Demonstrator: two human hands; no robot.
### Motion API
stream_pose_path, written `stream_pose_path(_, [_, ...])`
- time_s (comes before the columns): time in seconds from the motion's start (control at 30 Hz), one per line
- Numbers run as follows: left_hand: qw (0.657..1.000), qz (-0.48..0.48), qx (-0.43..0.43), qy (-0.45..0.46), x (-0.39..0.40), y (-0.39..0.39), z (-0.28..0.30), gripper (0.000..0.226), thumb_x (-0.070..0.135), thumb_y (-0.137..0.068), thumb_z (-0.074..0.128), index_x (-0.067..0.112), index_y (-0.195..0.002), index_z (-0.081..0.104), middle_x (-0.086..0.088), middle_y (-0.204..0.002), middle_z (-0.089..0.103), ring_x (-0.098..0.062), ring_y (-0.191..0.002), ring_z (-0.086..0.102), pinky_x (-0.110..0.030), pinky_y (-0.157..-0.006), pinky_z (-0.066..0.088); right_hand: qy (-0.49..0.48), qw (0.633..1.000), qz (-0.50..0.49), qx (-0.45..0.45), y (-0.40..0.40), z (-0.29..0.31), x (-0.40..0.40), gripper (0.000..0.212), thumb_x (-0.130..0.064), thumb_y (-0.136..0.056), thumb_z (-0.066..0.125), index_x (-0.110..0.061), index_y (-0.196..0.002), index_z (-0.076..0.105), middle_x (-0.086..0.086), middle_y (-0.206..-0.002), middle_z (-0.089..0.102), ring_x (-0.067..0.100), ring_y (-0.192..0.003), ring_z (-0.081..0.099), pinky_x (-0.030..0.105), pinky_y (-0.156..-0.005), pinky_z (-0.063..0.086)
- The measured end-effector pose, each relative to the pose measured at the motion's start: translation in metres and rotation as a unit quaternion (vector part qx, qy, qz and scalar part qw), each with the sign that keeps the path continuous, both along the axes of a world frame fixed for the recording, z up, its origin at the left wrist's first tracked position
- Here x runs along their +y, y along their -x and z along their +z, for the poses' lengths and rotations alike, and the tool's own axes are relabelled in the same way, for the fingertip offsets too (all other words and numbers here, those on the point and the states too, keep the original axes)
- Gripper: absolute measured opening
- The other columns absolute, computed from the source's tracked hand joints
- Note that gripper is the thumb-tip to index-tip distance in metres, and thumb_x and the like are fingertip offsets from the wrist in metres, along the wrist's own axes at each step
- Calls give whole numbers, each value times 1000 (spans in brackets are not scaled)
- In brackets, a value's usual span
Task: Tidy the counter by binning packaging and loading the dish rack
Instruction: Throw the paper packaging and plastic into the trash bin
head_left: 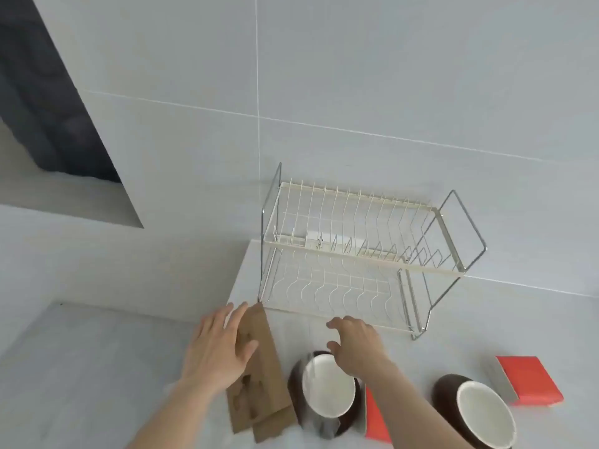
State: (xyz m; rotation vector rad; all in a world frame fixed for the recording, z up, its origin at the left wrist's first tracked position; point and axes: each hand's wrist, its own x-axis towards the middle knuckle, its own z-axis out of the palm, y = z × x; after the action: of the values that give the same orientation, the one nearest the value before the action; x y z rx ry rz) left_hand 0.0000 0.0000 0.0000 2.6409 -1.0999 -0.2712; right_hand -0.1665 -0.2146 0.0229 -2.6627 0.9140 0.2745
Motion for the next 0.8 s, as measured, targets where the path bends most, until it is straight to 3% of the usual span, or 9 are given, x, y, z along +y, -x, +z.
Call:
stream_pose_path(0.27, [992, 81, 75, -65, 52, -23, -51, 78, 56, -91, 49, 32, -154, 10, 2, -158, 27, -23, -144, 29, -38, -117, 27, -46, 999, 14, 22, -49, -29, 34, 44, -34, -93, 54, -30, -137, 52, -2, -128, 60, 25, -121, 52, 34, -100, 39])
stream_pose_path(0.43, [961, 146, 196, -131, 73, -23, -75, 93, 65, -85, 51, 38, -154, -4, -7, -162, 14, -31, -143, 31, -46, -110, 36, -92, 996, 11, -1, -70, -39, 56, 49, -40, -90, 58, -32, -137, 51, -3, -124, 63, 24, -118, 55, 35, -99, 42])
stream_pose_path(0.6, [945, 173, 237, -143, 81, -28, -86, 102, 64, -79, 61, 35, -153, -3, 0, -135, 50, -22, -113, 59, -35, -81, 50, -124, 992, 22, -6, -88, -50, 81, 47, -38, -84, 60, -29, -130, 54, 0, -113, 62, 27, -103, 61, 37, -86, 50])
stream_pose_path(0.7, [942, 192, 228, -155, 86, -34, -86, 68, 53, -81, 63, 33, -140, 34, 14, -92, 59, -8, -75, 58, -24, -58, 42, -138, 990, 30, -4, -95, -57, 95, 53, -42, -83, 64, -28, -133, 52, 0, -117, 57, 26, -104, 58, 38, -87, 51])
stream_pose_path(0.8, [933, 238, 260, -75, 81, -42, -81, 15, 44, -84, 63, 36, -96, 57, 15, -80, 61, -8, -62, 59, -26, -57, 51, -125, 992, 23, 4, -97, -66, 106, 59, -35, -84, 65, -29, -139, 43, -1, -132, 48, 26, -116, 50, 38, -91, 50])
